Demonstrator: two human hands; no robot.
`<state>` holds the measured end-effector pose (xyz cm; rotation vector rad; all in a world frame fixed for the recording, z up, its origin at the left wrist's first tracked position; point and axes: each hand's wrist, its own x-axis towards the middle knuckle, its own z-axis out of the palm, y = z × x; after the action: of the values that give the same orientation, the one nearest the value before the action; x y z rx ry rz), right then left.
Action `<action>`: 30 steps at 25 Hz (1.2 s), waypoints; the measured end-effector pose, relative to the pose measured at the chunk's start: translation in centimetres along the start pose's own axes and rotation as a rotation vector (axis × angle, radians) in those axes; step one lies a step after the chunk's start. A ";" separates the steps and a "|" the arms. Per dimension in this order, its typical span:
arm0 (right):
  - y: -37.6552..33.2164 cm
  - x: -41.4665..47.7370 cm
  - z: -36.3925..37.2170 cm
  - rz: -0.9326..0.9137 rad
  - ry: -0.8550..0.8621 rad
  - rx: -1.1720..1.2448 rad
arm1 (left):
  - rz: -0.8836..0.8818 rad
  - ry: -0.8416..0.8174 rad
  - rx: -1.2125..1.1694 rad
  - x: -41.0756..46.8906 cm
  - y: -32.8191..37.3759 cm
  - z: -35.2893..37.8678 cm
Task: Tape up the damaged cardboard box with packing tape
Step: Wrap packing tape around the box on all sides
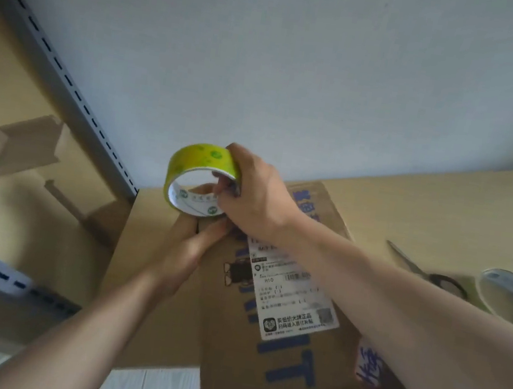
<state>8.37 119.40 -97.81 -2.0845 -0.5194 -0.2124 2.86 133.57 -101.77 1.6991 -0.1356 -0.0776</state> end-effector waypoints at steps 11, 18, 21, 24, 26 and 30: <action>2.8 1.2 -14.8 0.029 -0.091 -0.511 | -0.111 -0.074 0.076 0.3 1.3 -0.1; 6.6 -2.2 -18.3 0.154 -0.213 -0.747 | -0.033 -0.058 0.151 0.7 0.1 -0.7; 8.5 -2.3 -17.8 0.155 -0.236 -0.726 | 0.031 -0.055 0.162 1.0 -0.3 -0.9; 10.3 -2.5 -16.9 0.204 -0.236 -0.688 | 0.028 -0.114 0.151 1.4 -0.8 -1.5; 11.6 -3.2 -15.4 0.239 -0.229 -0.601 | 0.003 -0.118 0.157 1.3 -0.7 -1.5; 13.4 -4.3 -13.1 0.276 -0.176 -0.455 | 0.086 -0.142 0.710 1.9 2.9 -1.8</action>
<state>11.19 100.96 -102.47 -2.6077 -0.2972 0.0194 4.89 134.69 -98.61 2.3925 -0.3754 -0.0926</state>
